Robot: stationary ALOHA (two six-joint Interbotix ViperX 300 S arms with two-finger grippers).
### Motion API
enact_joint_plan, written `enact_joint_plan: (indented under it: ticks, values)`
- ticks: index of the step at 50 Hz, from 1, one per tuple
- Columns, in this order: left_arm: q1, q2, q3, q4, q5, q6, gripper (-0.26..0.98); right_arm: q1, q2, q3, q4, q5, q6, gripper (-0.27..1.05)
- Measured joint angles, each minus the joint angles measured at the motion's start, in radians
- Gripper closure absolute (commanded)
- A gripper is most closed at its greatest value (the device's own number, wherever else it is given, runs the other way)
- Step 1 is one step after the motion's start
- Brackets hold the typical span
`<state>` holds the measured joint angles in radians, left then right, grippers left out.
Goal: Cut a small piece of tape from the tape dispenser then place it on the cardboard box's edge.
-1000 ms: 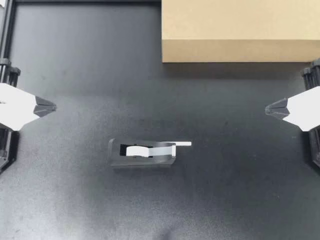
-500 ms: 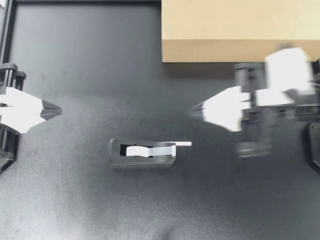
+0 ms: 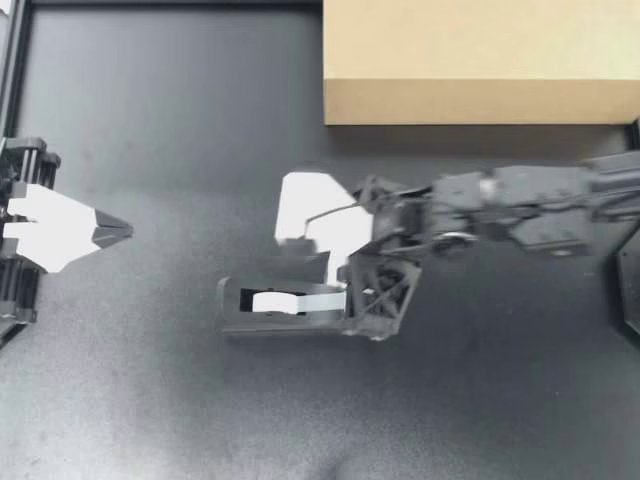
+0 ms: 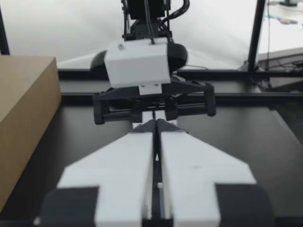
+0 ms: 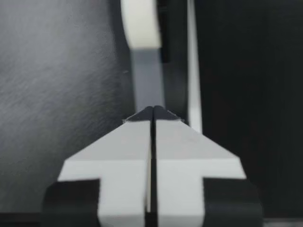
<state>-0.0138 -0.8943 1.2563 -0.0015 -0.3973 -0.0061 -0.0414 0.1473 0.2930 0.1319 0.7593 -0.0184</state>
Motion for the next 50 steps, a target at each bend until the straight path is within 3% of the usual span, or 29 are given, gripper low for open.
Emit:
enact_joint_plan:
  ticks: [7, 15, 20, 28, 41, 50]
  values:
    - [0.0, 0.0, 0.005, 0.0, 0.002, -0.005, 0.84, -0.058, 0.031, -0.057, 0.212, 0.086, -0.216, 0.9]
    - [0.0, 0.0, 0.006, 0.0, 0.002, -0.006, 0.84, -0.189, 0.094, -0.072, 0.529, 0.196, -0.468, 0.9]
    - [0.0, 0.0, 0.005, 0.0, 0.0, -0.006, 0.85, -0.255, 0.144, -0.084, 0.643, 0.276, -0.543, 0.9]
    - [0.0, 0.0, 0.006, 0.0, -0.002, -0.006, 0.84, -0.285, 0.21, -0.126, 0.663, 0.344, -0.558, 0.84]
    - [0.0, 0.002, 0.009, 0.0, -0.003, -0.006, 0.84, -0.295, 0.262, -0.183, 0.652, 0.38, -0.56, 0.55]
    - [-0.002, 0.009, 0.012, 0.0, -0.003, -0.006, 0.84, -0.298, 0.29, -0.195, 0.65, 0.405, -0.561, 0.55]
